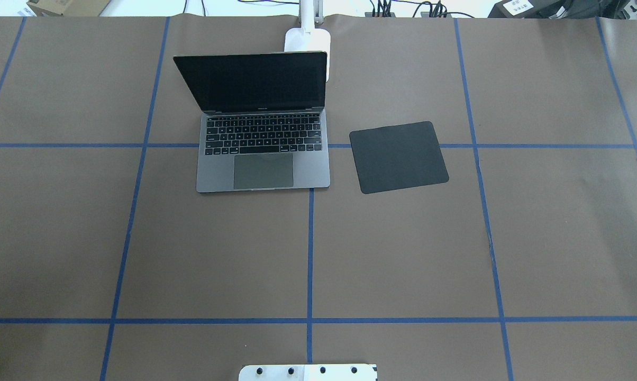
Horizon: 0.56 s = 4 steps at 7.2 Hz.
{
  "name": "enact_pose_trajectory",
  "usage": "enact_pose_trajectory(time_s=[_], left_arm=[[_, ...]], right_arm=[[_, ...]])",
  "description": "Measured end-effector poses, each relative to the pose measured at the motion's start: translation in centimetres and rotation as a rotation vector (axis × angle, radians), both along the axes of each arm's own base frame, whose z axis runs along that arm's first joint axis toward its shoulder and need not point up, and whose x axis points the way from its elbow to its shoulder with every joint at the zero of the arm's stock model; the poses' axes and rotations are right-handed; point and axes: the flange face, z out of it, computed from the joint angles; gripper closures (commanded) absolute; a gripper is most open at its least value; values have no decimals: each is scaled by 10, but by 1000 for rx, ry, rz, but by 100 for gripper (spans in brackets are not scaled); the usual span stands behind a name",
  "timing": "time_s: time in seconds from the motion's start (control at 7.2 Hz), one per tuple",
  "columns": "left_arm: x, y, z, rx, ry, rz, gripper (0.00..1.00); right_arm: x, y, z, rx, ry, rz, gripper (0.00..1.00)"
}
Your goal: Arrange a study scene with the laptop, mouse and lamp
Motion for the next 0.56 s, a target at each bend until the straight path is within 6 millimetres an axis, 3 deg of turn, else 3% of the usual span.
enact_pose_trajectory(time_s=[0.56], left_arm=[[28, -7, -76, -92, 82, -65, 37]], right_arm=[[0, 0, 0, 1, -1, 0, 0]])
